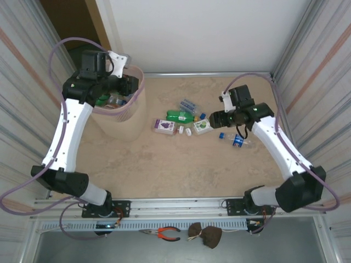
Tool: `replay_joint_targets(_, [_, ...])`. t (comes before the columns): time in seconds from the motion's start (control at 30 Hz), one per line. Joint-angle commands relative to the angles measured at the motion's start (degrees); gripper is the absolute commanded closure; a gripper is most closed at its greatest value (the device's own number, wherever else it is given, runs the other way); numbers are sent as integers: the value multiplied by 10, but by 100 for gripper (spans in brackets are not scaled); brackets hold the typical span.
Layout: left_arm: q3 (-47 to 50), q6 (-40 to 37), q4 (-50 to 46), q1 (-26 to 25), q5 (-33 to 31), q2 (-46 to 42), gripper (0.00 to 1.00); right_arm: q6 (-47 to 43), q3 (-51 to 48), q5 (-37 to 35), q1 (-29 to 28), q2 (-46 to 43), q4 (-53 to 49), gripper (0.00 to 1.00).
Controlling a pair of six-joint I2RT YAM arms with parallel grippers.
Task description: Put the plastic bottles in the bin
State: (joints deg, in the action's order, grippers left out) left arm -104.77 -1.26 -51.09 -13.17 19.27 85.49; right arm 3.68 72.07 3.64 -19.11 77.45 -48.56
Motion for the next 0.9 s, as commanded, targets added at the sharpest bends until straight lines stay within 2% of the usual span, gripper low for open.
replay_joint_targets(0.0, [22,-2,0,-4,14,-22,62,-141,-1,-76,-5,43,-82,27])
replay_joint_targets(0.1, [39,2,8,-5,18,-32,62,-211,-2,-147,-18,89,-101,30])
replay_joint_targets(0.2, [52,8,17,-4,25,-38,61,-251,7,-185,-25,138,-105,31])
replay_joint_targets(0.37, [66,13,28,-5,37,-44,61,-282,38,-204,-38,213,-95,36])
replay_joint_targets(0.6, [94,28,51,-7,55,-57,61,-306,73,-204,-51,298,-82,36])
replay_joint_targets(0.87, [112,40,66,-8,66,-69,61,-323,89,-207,-51,353,-69,37])
